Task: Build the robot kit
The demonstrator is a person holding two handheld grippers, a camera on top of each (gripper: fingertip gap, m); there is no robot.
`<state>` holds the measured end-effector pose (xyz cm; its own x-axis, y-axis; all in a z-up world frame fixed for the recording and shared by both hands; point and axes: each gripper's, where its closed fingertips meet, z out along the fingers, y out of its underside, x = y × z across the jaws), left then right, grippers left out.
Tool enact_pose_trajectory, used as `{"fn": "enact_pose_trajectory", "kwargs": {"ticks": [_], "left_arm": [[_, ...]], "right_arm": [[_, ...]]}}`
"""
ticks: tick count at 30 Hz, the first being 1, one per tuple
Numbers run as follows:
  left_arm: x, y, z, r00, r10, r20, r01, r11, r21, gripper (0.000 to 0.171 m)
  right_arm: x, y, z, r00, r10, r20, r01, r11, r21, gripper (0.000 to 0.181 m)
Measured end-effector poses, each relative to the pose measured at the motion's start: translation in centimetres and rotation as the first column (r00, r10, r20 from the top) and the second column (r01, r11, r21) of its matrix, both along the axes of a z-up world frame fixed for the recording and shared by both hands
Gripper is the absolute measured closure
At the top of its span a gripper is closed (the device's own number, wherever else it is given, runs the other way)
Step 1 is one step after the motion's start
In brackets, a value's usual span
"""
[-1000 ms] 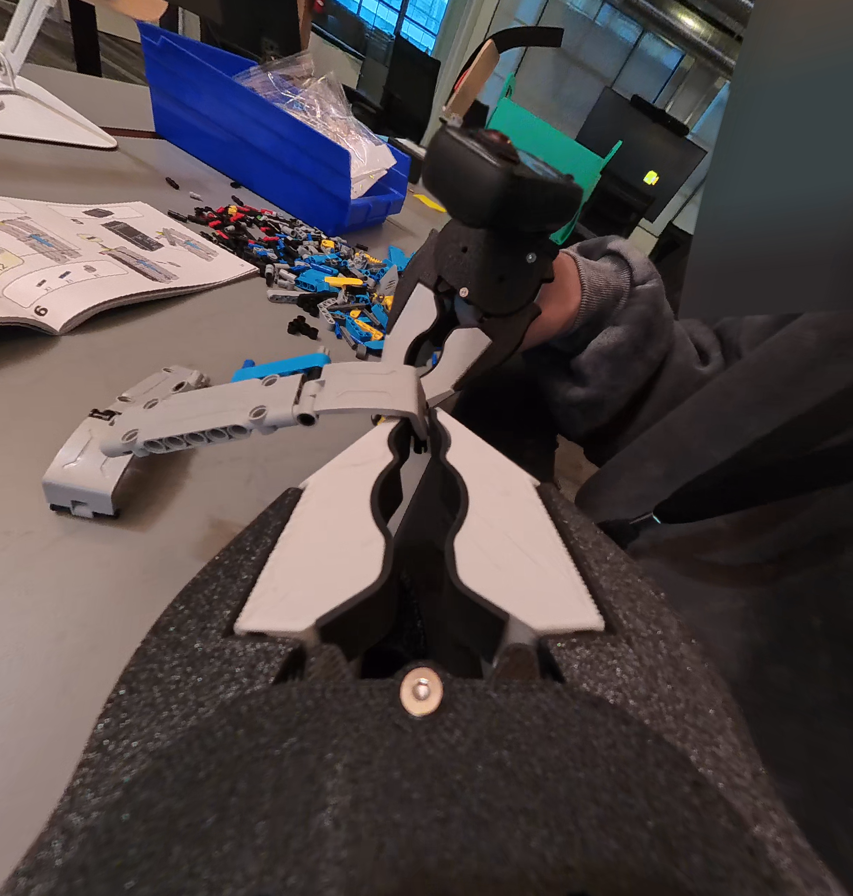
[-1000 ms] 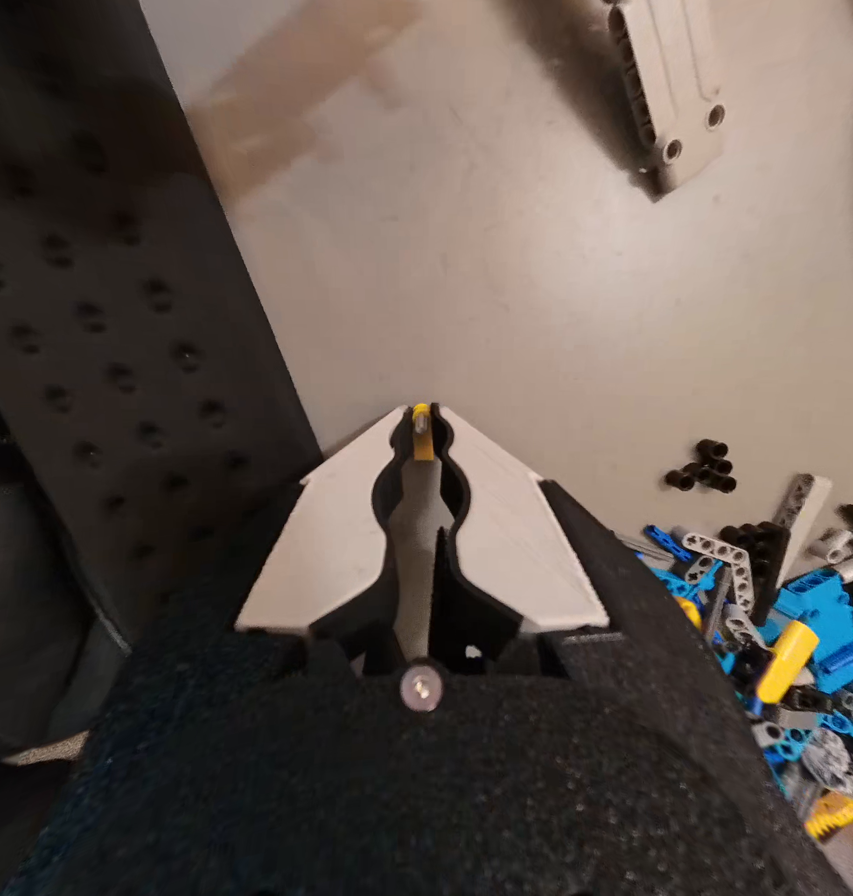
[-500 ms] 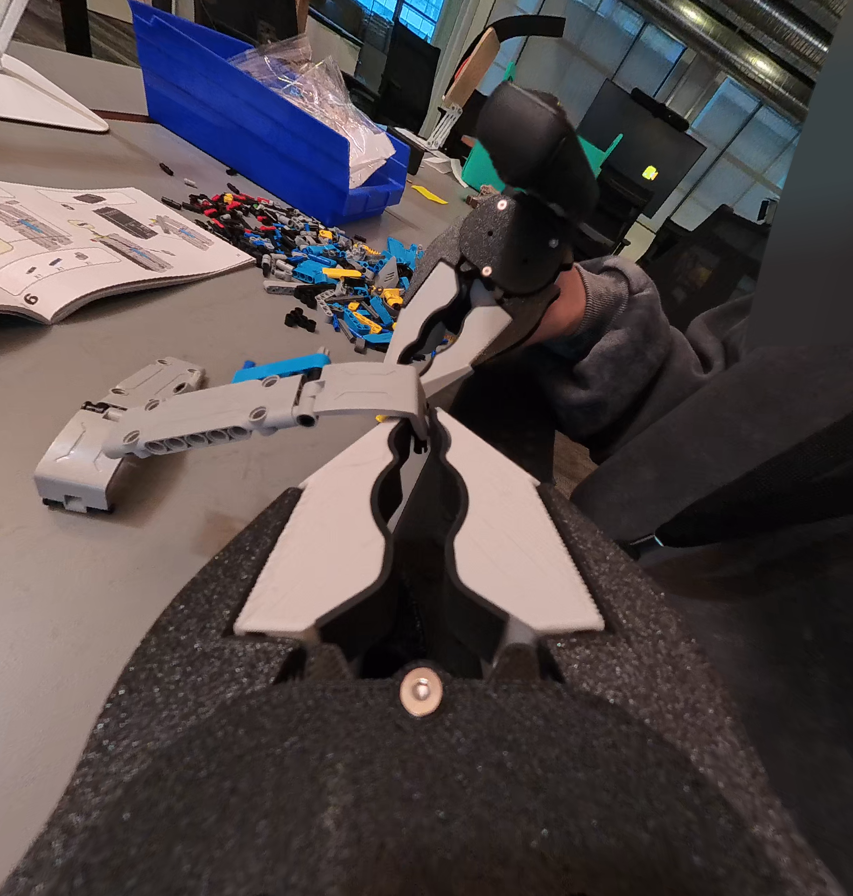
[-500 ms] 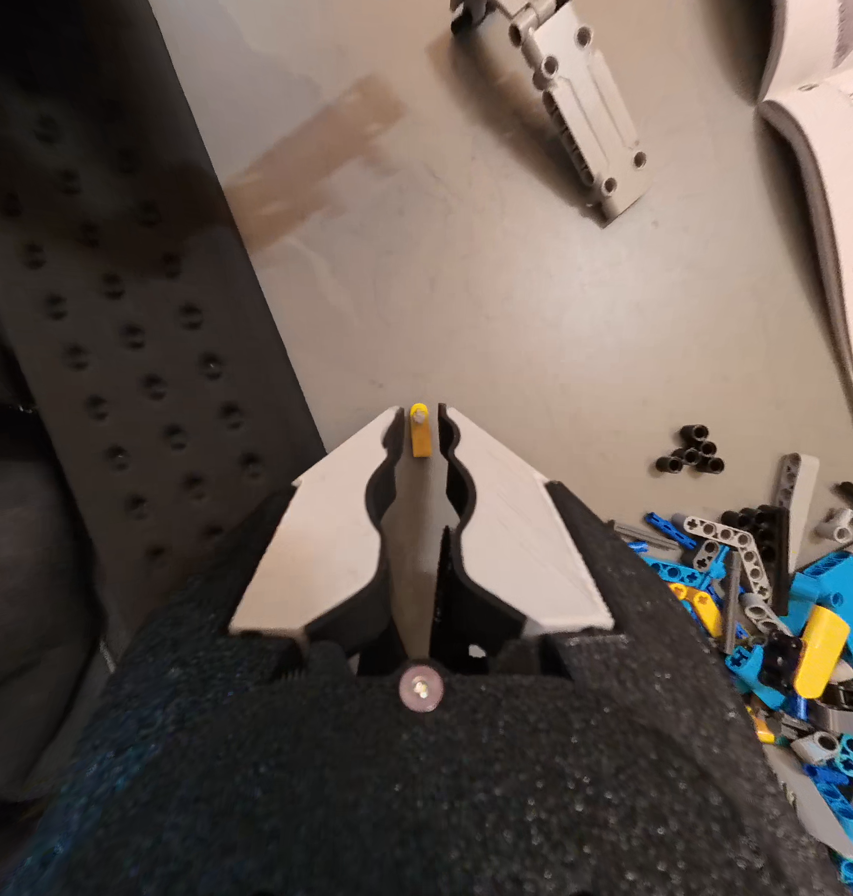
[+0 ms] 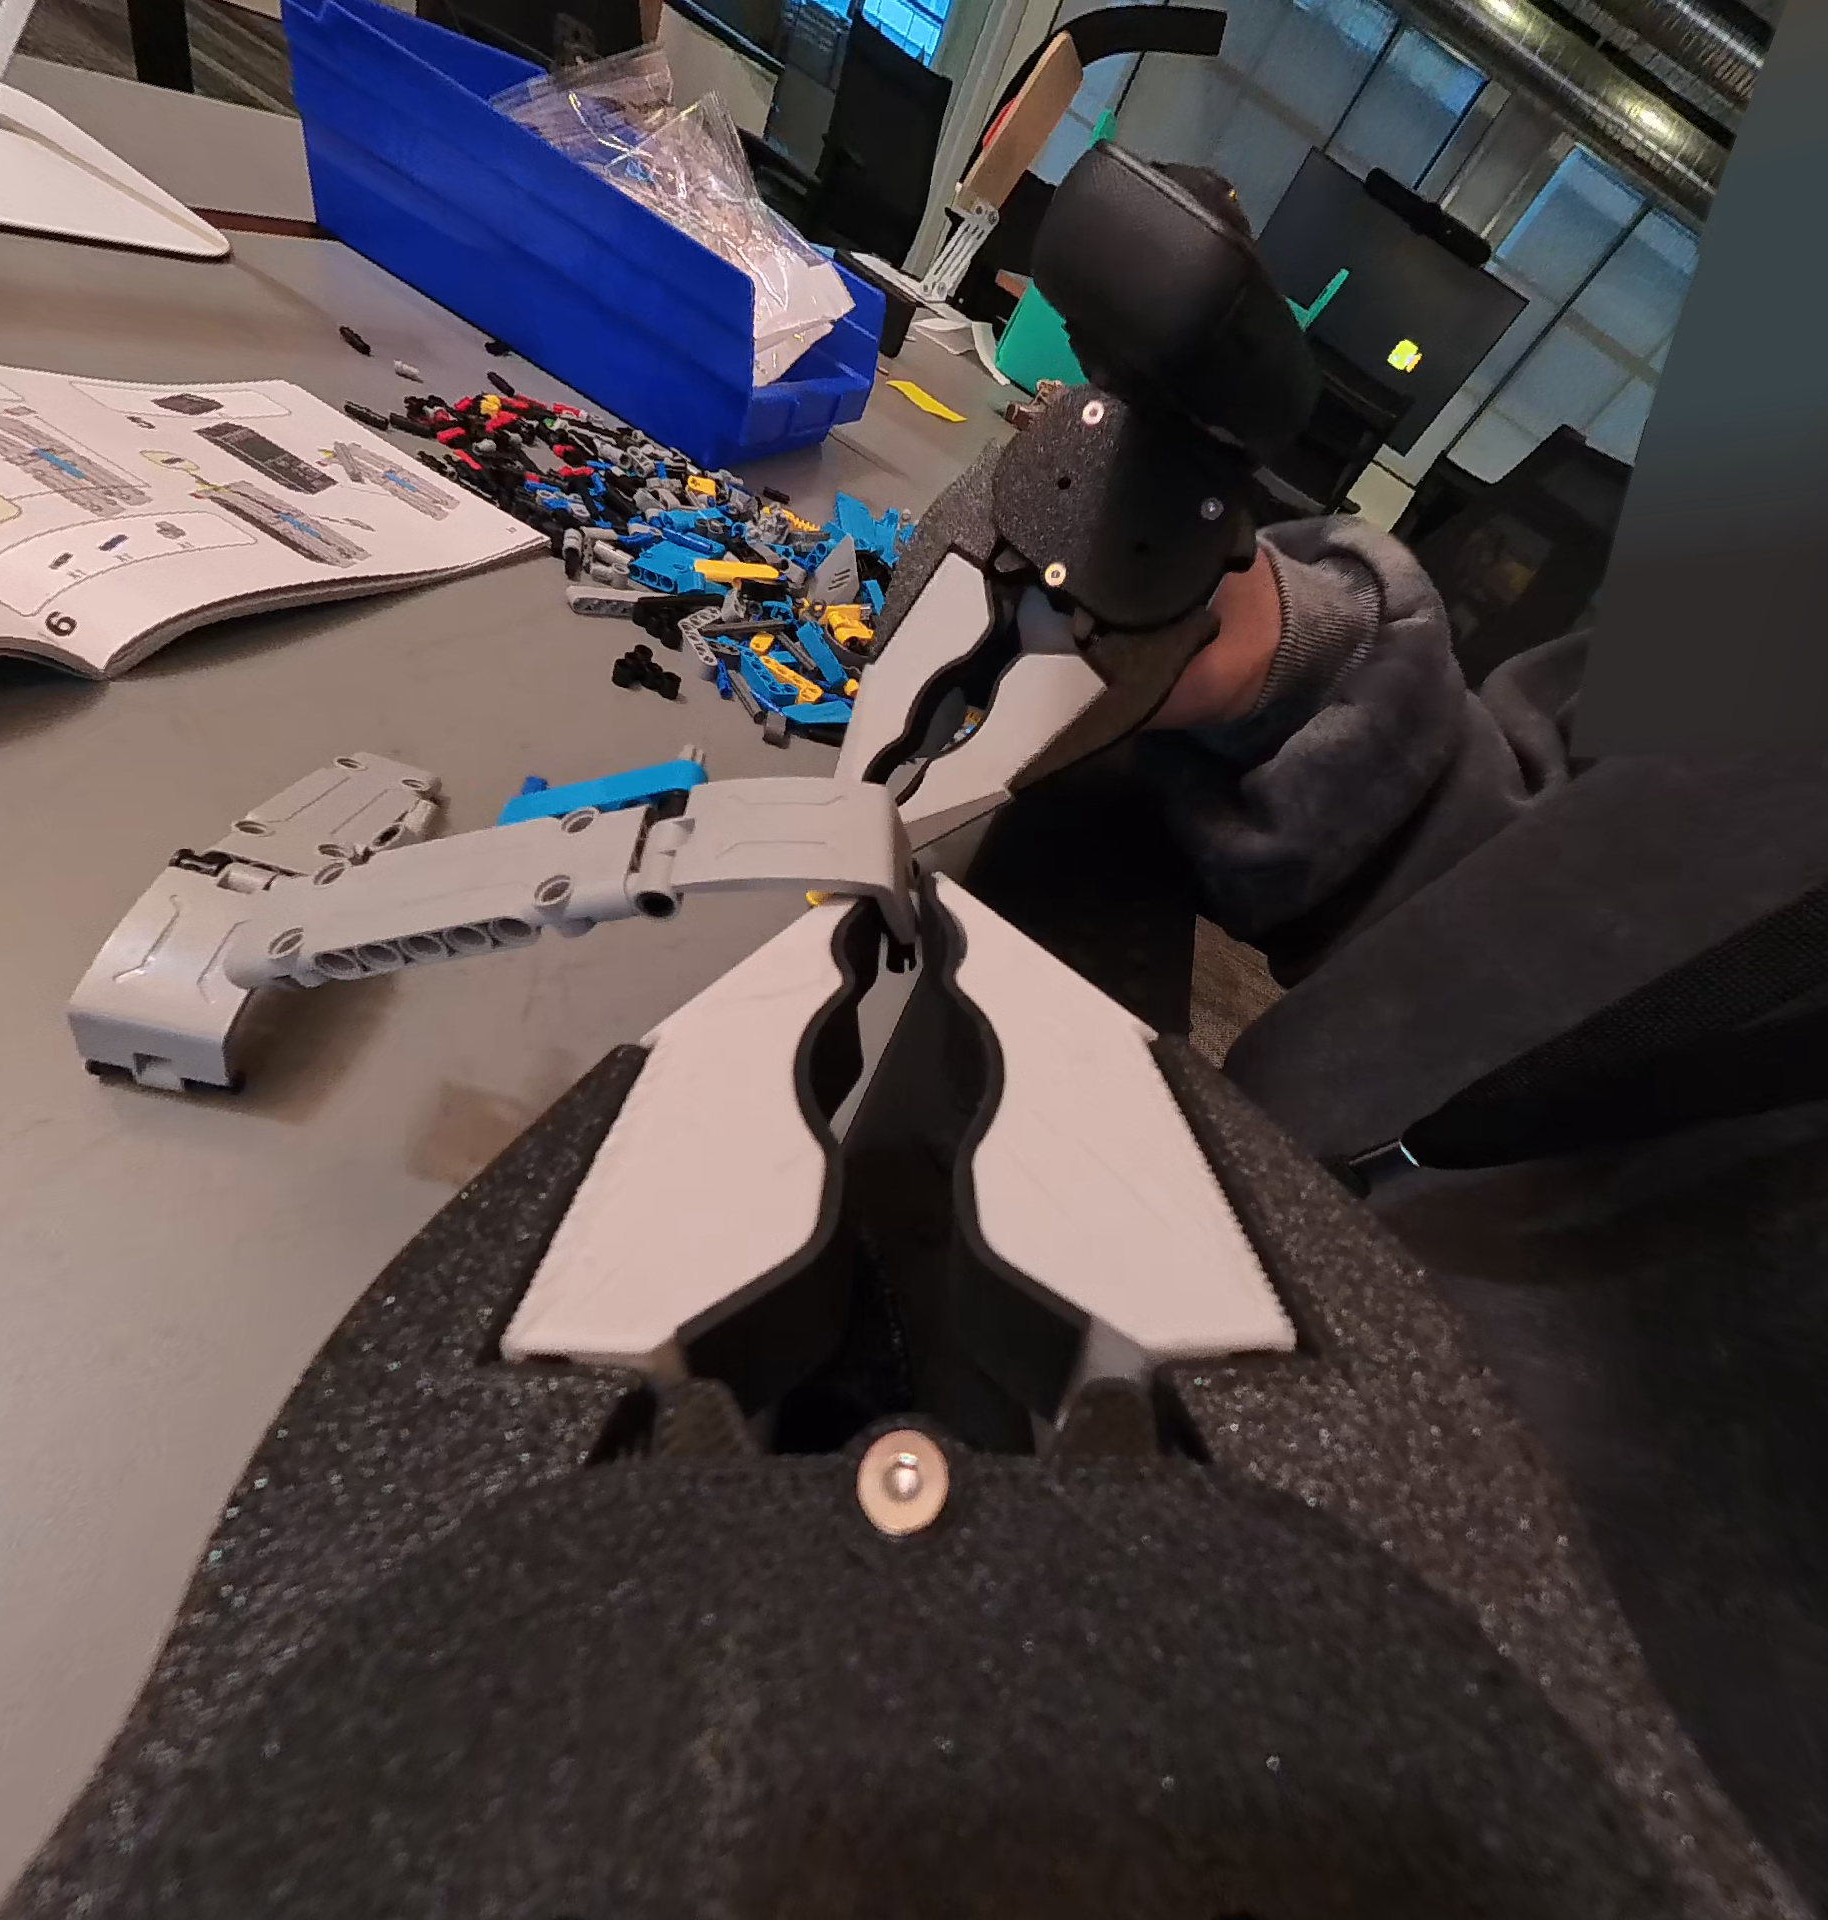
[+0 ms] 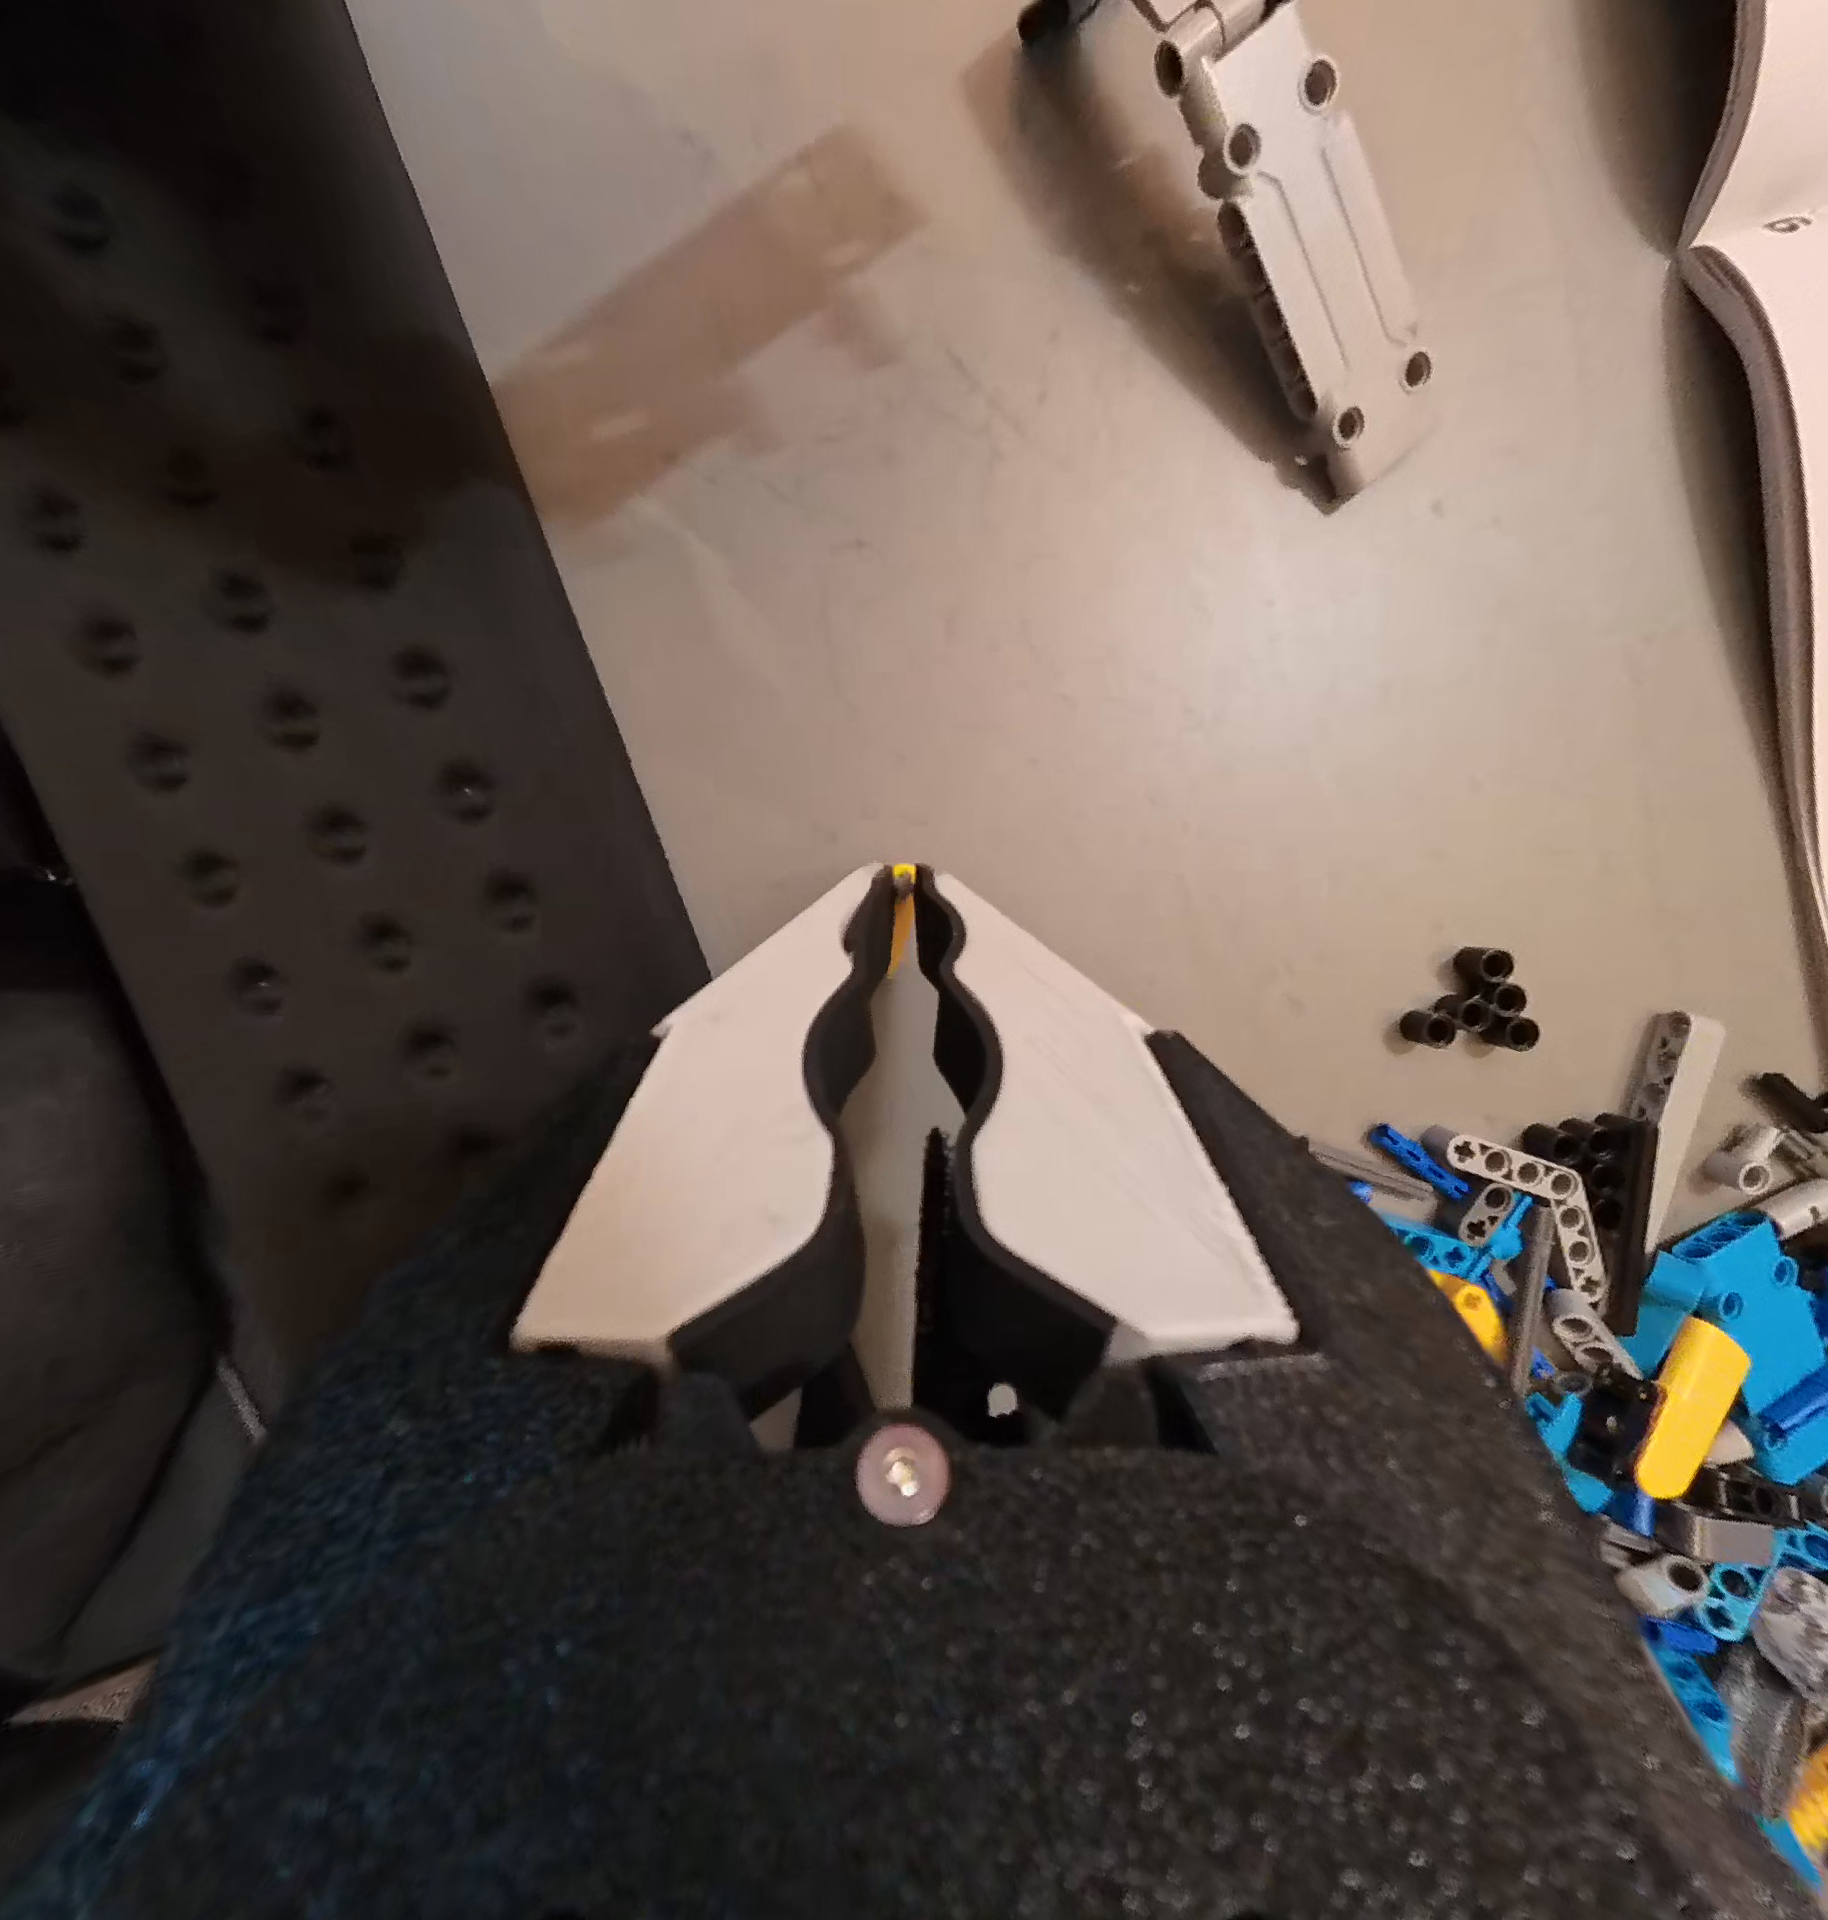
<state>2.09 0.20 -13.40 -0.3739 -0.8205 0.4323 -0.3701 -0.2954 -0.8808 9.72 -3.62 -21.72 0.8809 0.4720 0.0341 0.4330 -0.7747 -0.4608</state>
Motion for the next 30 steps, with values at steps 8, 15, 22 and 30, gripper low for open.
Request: {"fn": "enact_pose_trajectory", "kwargs": {"ticks": [8, 15, 22, 30], "left_arm": [[0.0, -0.2, -0.1, 1.0, -0.005, -0.002, 0.005, 1.0, 0.017, 0.166], [0.0, -0.2, -0.3, 1.0, -0.003, -0.011, 0.004, 1.0, 0.023, 0.166], [-0.7, 0.6, 1.9, 0.995, -0.017, 0.098, 0.03, 0.99, -0.138, 0.166], [-1.5, 0.2, 3.7, 0.978, -0.053, 0.201, 0.103, 0.964, -0.245, 0.166]], "right_arm": [[0.0, -0.1, -0.1, 0.999, -0.008, 0.036, 0.012, 0.995, -0.094, 0.179], [-0.3, 0.0, 0.0, 0.996, -0.019, -0.09, 0.016, 0.999, -0.042, 0.179], [-3.8, 3.5, 10.1, 0.68, 0.14, -0.72, 0.196, 0.911, 0.362, 0.178], [-8.1, 4.1, 12.0, 0.427, 0.255, -0.868, 0.217, 0.903, 0.372, 0.178]]}}
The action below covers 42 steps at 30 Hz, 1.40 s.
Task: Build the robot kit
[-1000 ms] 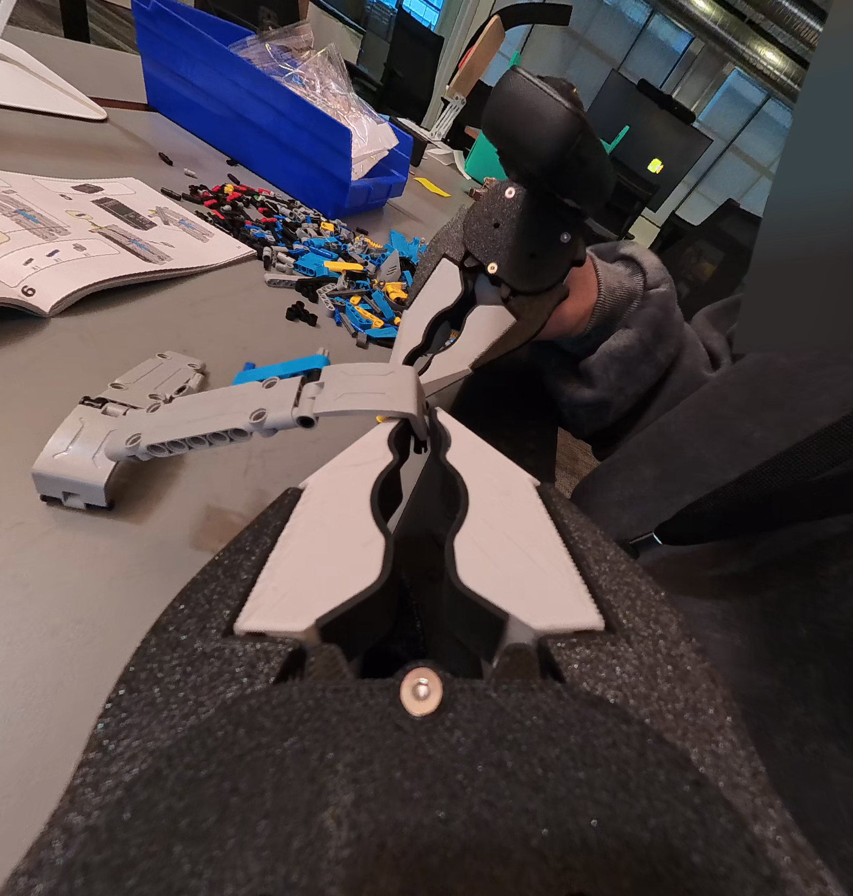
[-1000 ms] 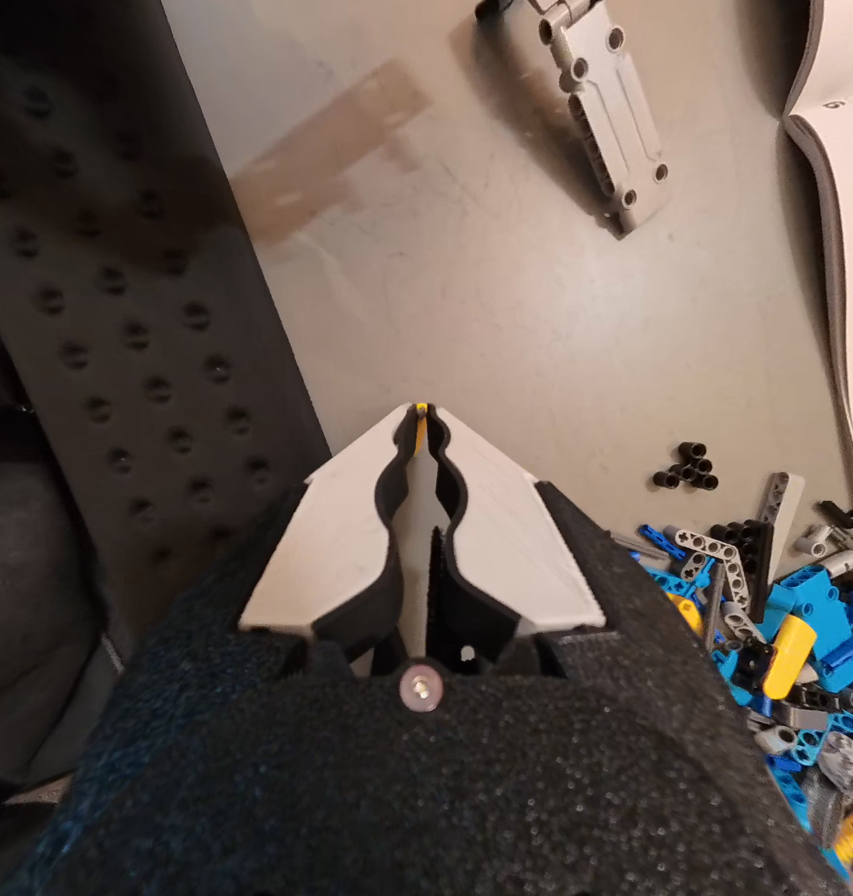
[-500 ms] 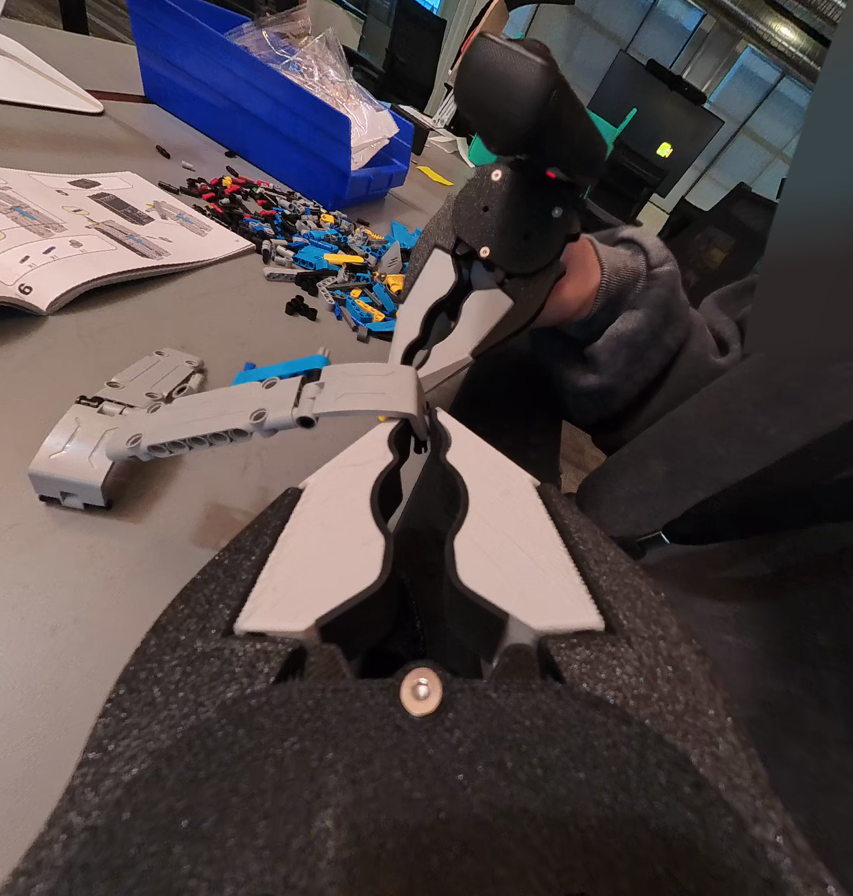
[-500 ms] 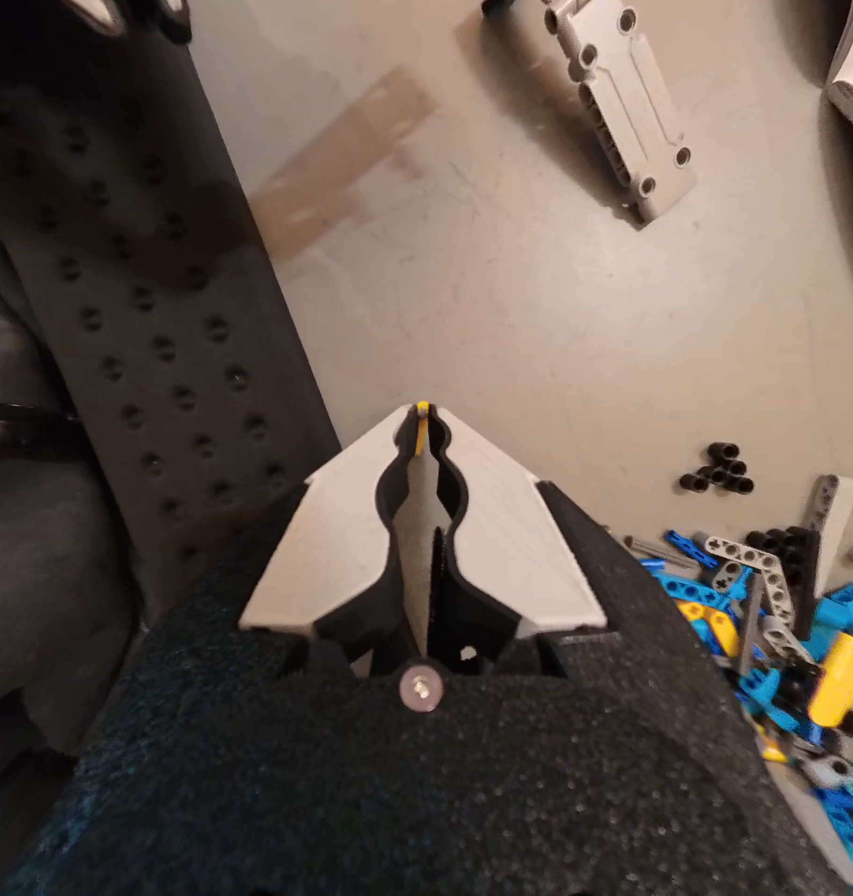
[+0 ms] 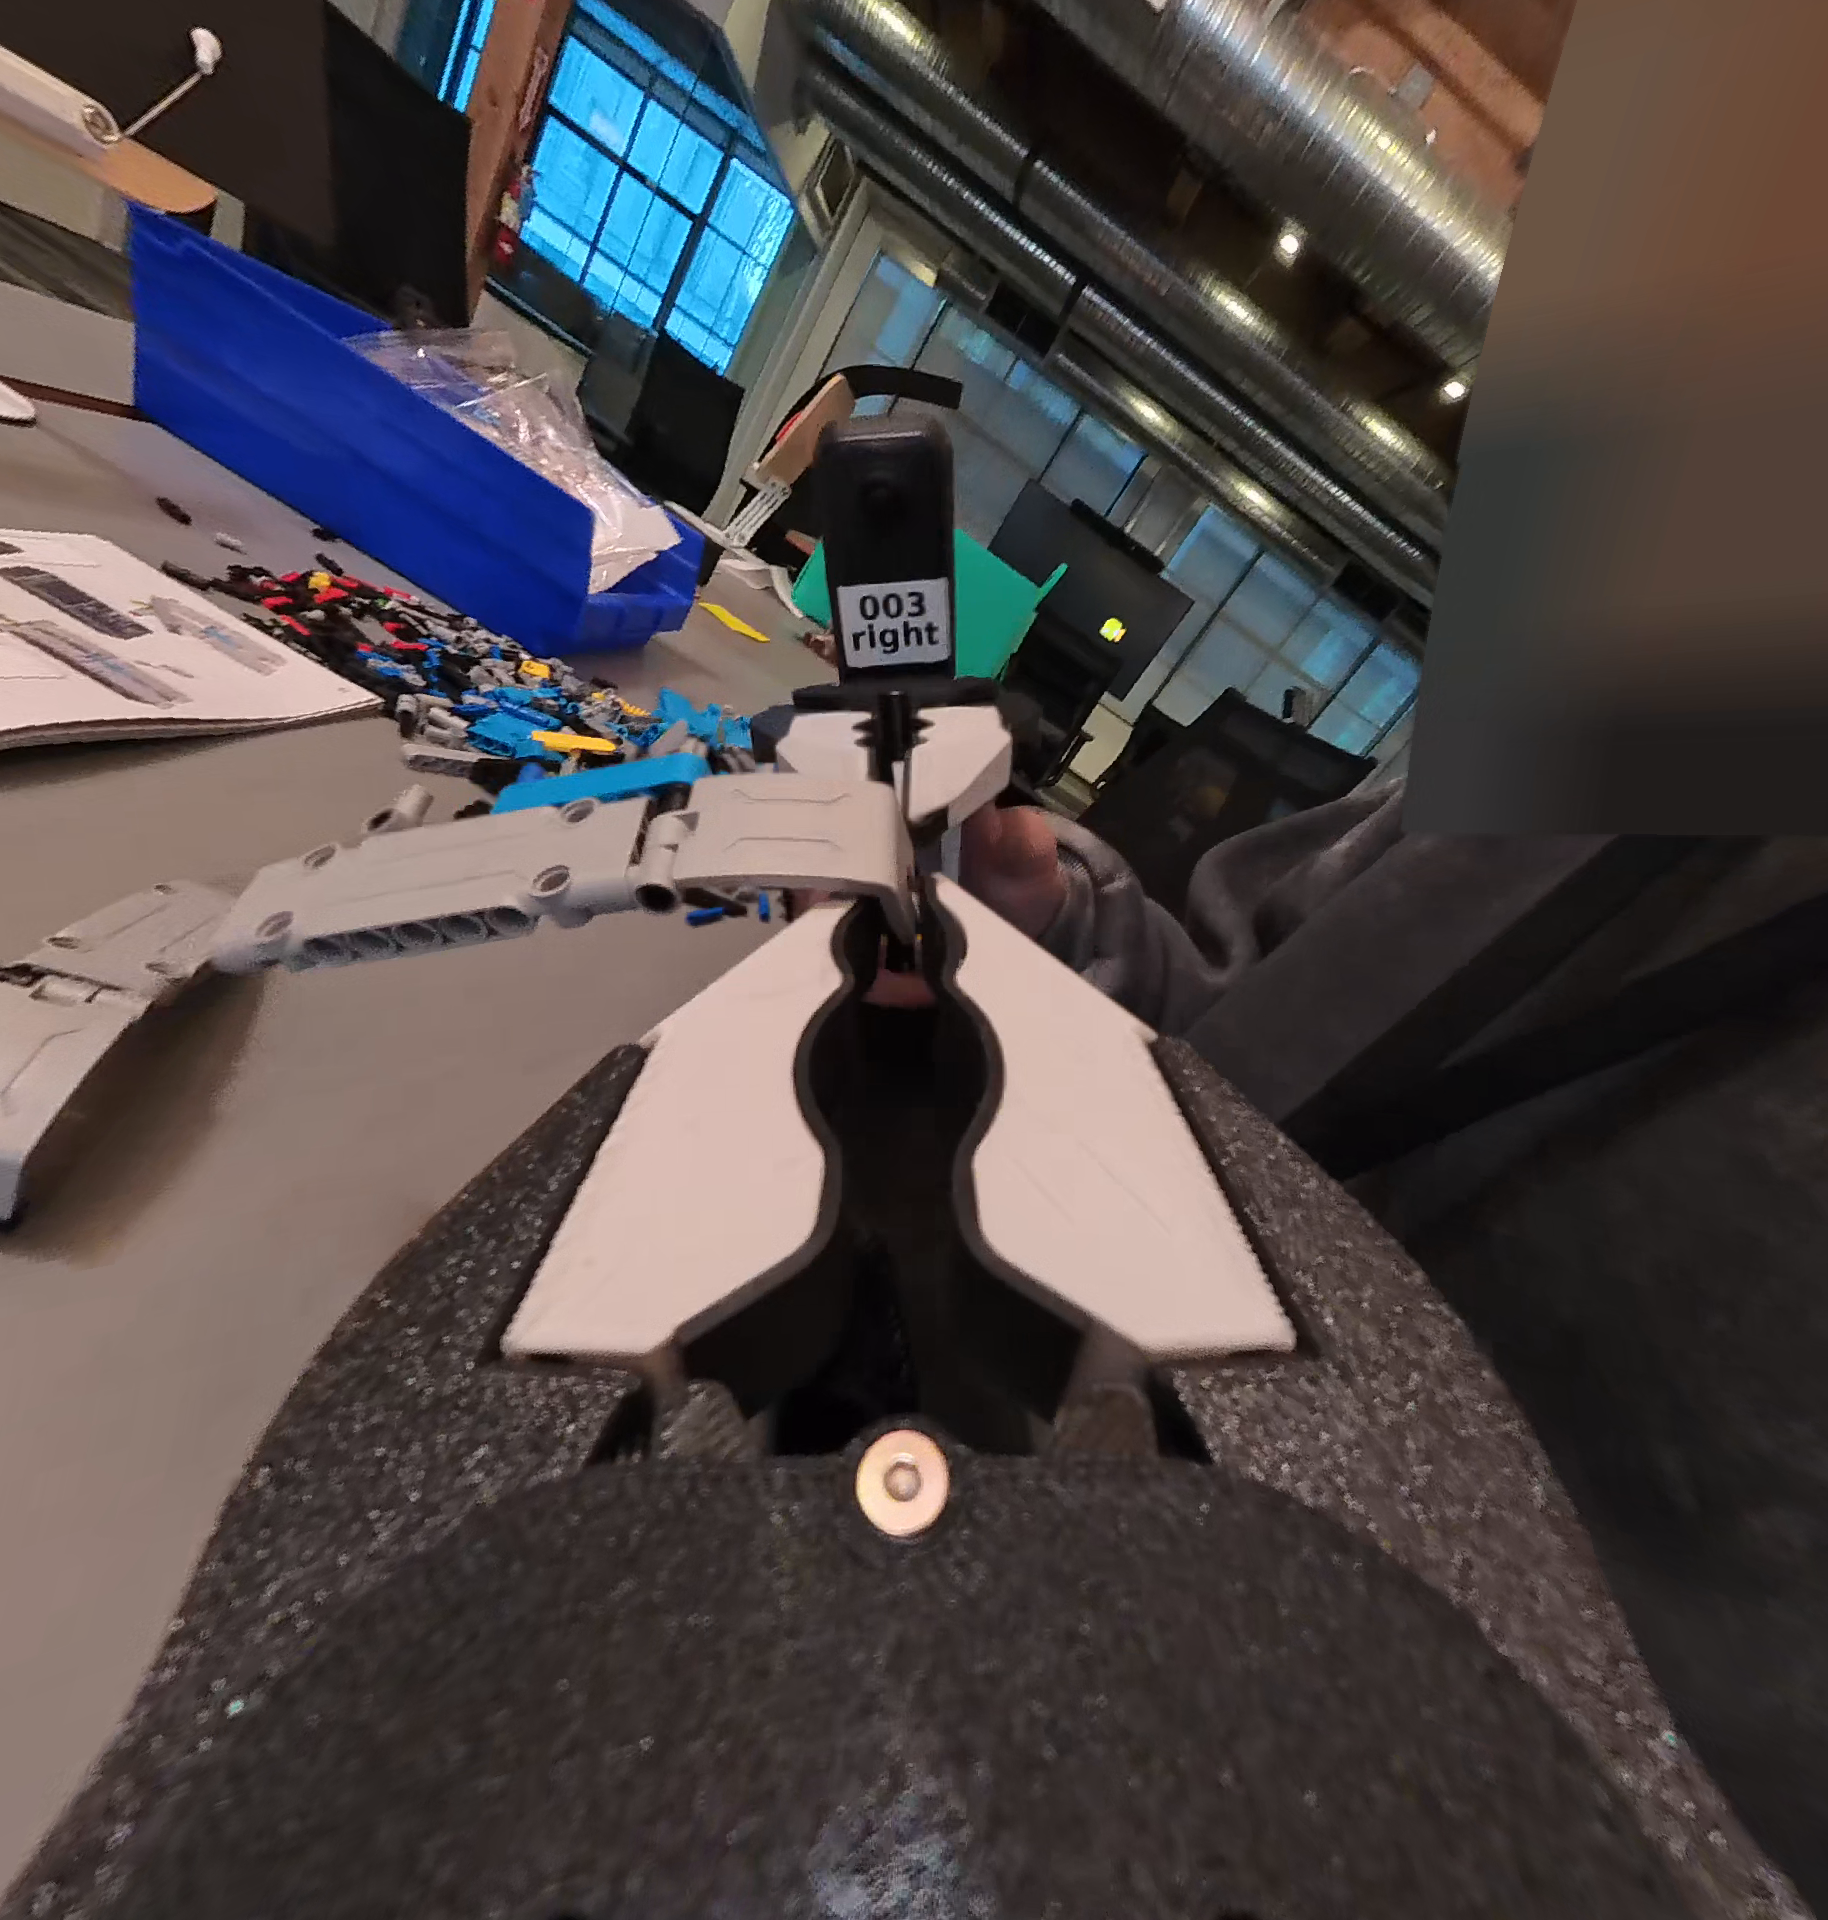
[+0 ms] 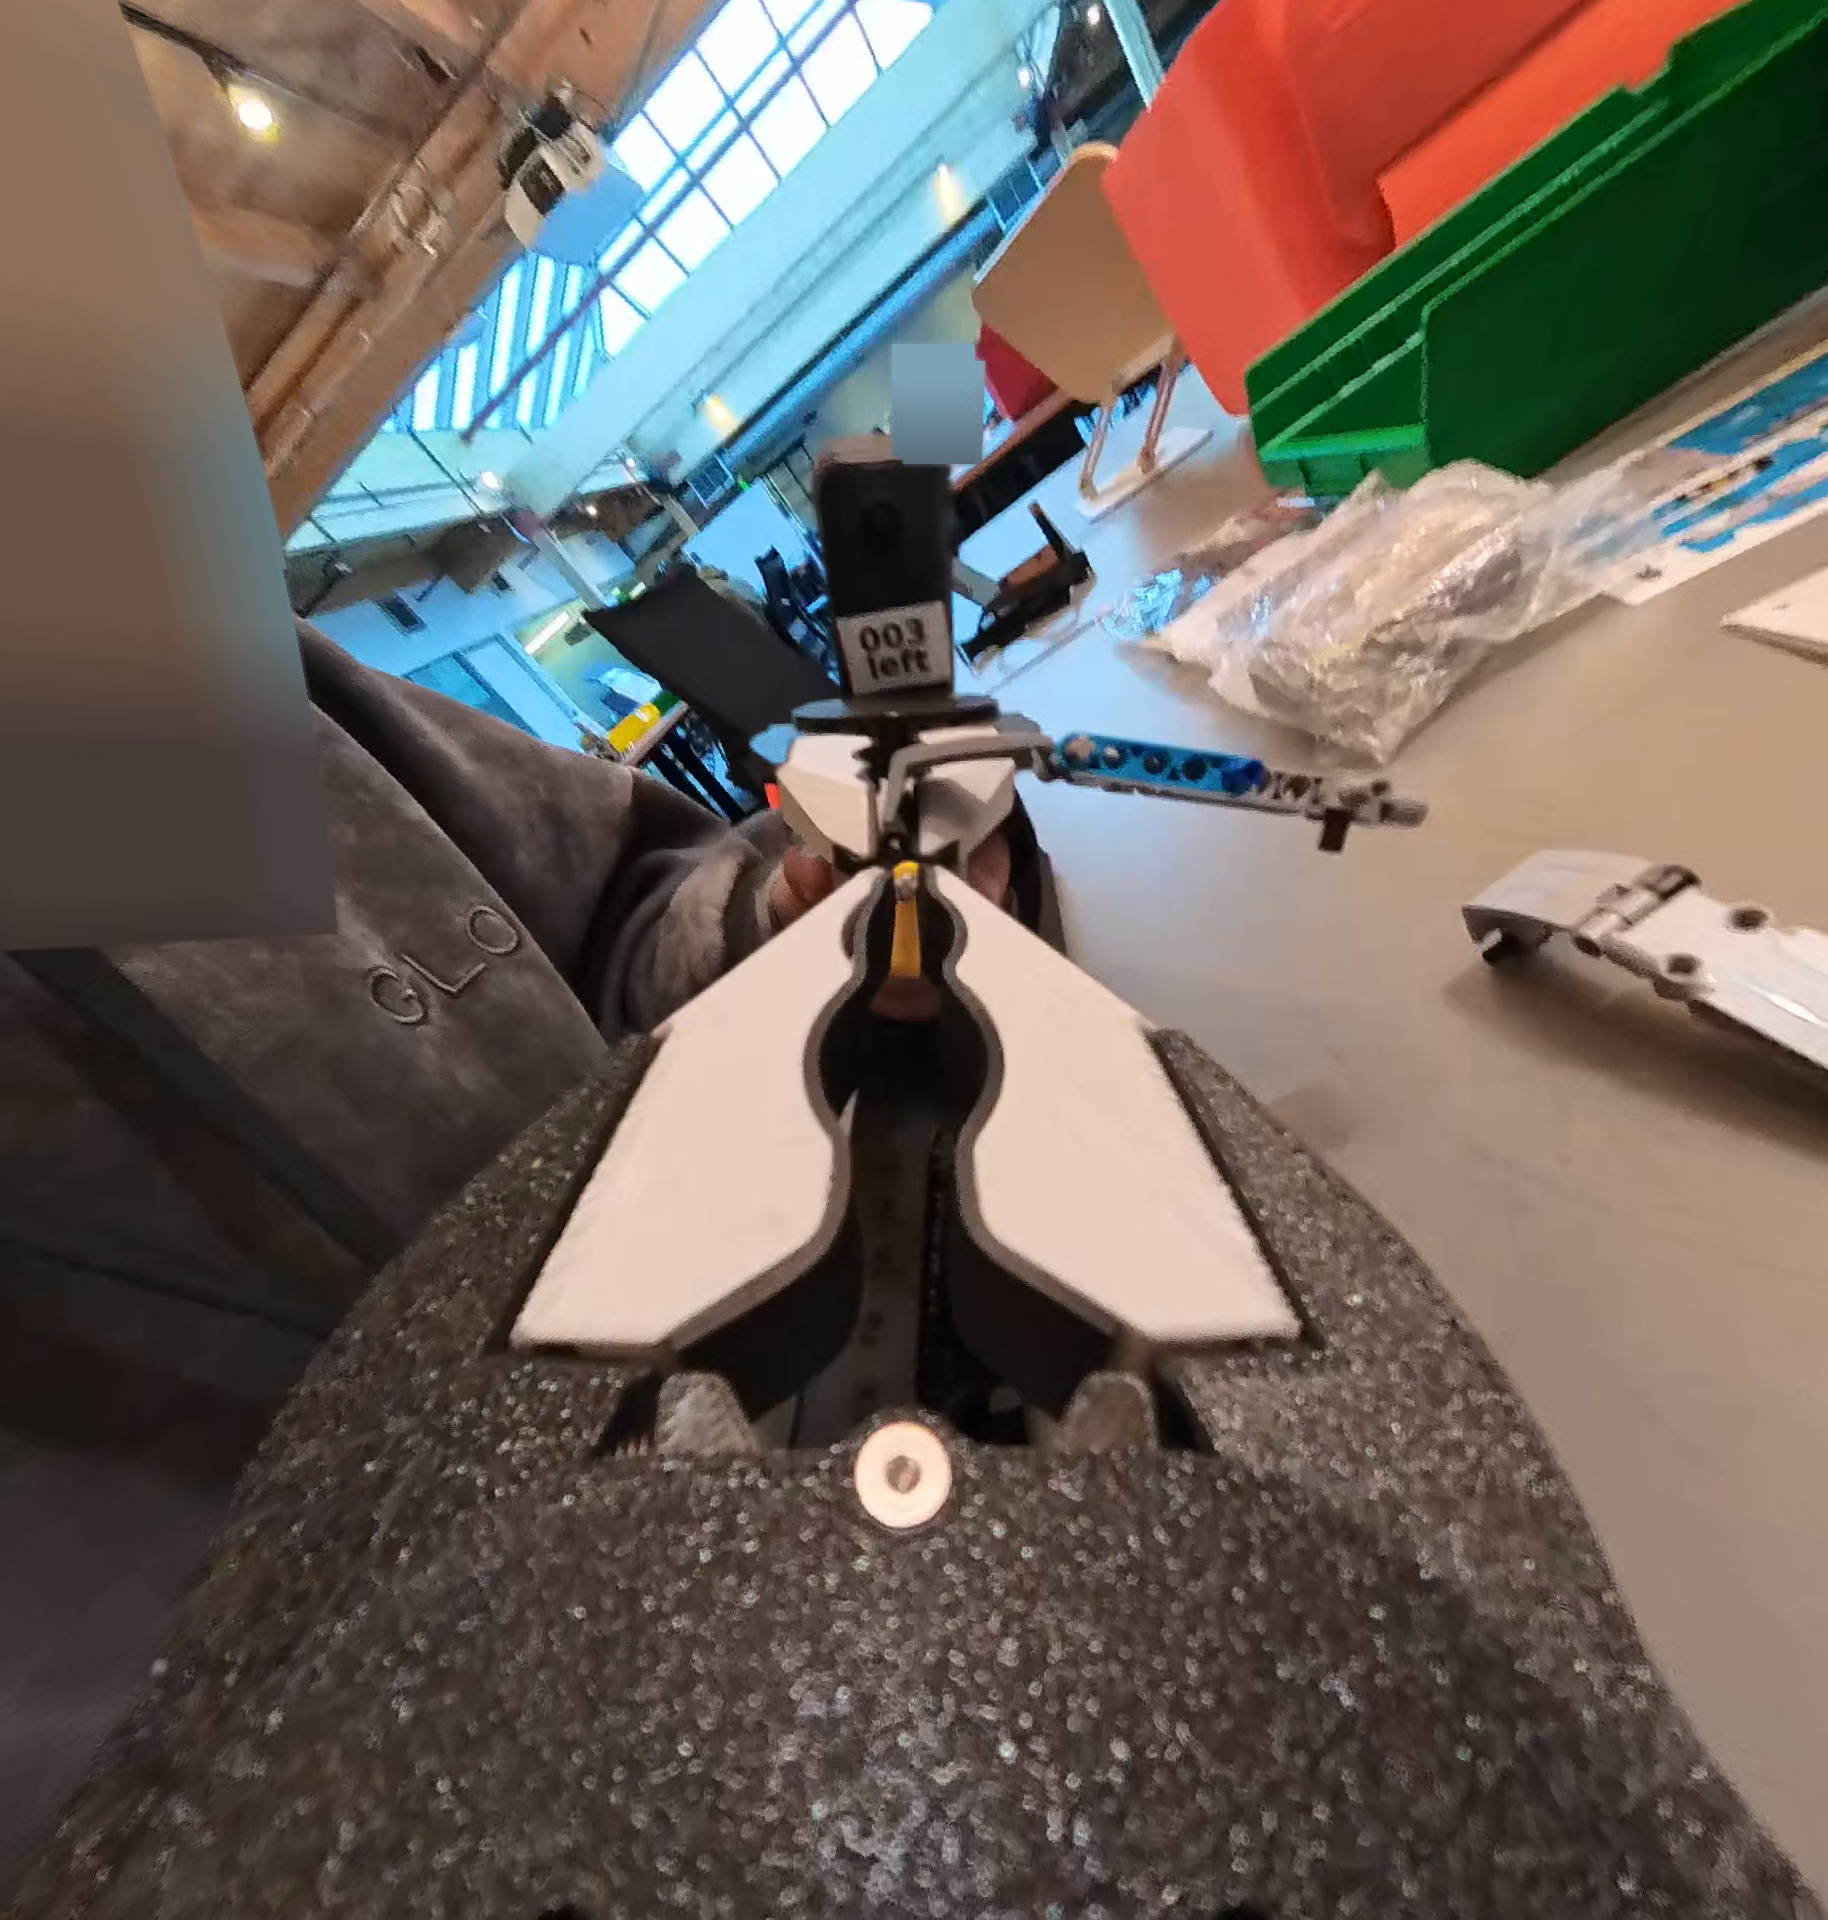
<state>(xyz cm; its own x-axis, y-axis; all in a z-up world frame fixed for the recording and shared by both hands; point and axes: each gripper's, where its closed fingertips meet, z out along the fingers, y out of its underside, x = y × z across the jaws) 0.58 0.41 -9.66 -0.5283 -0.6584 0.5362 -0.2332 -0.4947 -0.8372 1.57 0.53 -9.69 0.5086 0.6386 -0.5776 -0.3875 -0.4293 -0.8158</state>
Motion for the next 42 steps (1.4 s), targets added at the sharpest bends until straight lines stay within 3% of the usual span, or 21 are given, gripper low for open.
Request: {"fn": "enact_pose_trajectory", "kwargs": {"ticks": [14, 21, 24, 42], "left_arm": [[0.0, -0.4, -0.1, 0.999, -0.032, -0.006, 0.032, 0.999, -0.013, 0.166], [-0.1, -1.3, -1.5, 0.992, -0.087, -0.088, 0.092, 0.995, 0.047, 0.167], [-0.2, -2.3, -2.7, 0.982, -0.114, -0.15, 0.133, 0.983, 0.129, 0.167], [0.2, -2.1, -3.1, 0.982, -0.081, -0.169, 0.109, 0.981, 0.16, 0.167]], "right_arm": [[-0.2, -0.4, 0.3, 1.0, 0.002, 0.031, -0.003, 1.0, 0.031, 0.178], [-0.4, -1.3, -1.3, 0.978, 0.069, 0.198, -0.066, 0.998, -0.022, 0.178], [-0.5, -1.9, -2.2, 0.976, 0.136, 0.169, -0.124, 0.989, -0.081, 0.179], [-0.6, -1.5, -2.8, 0.987, 0.157, -0.013, -0.157, 0.97, -0.186, 0.179]]}}
